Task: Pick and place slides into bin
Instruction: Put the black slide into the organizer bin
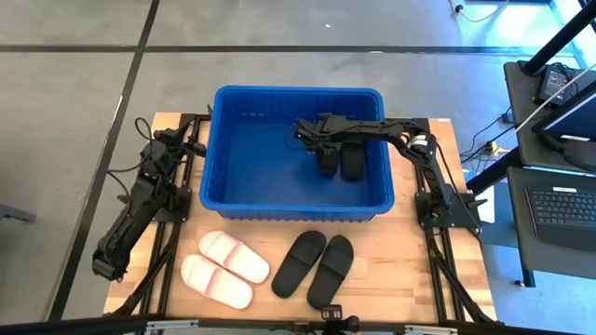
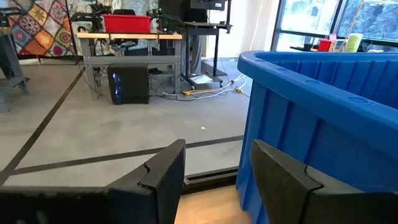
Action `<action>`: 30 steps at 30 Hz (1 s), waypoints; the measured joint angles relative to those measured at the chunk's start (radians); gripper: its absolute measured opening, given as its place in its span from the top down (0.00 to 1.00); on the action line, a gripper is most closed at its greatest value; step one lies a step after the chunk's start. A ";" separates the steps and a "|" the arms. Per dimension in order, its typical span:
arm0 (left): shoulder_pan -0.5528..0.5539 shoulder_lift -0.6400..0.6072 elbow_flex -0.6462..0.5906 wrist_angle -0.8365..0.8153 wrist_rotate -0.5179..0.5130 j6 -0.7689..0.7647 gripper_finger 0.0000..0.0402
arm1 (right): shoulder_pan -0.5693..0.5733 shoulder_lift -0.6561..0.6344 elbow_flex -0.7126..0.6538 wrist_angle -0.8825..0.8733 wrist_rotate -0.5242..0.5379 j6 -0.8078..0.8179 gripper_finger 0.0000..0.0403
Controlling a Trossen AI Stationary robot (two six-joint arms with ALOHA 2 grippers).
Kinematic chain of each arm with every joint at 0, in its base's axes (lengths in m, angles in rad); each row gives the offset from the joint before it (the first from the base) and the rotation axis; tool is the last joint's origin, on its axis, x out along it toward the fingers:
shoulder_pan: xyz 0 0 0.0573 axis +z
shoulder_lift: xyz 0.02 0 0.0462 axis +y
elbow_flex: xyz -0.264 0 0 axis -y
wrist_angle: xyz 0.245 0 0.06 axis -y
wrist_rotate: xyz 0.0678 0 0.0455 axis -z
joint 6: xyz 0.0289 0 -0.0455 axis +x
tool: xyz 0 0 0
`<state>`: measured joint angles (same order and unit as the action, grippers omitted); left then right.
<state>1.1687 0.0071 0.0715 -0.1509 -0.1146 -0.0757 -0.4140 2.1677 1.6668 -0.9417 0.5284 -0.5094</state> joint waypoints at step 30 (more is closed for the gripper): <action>0.000 0.000 0.000 0.002 0.000 -0.001 0.56 | -0.004 0.006 0.051 -0.113 -0.124 0.040 0.38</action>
<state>1.1687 0.0071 0.0715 -0.1490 -0.1146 -0.0769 -0.4179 2.1735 1.7175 -1.0547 0.4042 -0.4693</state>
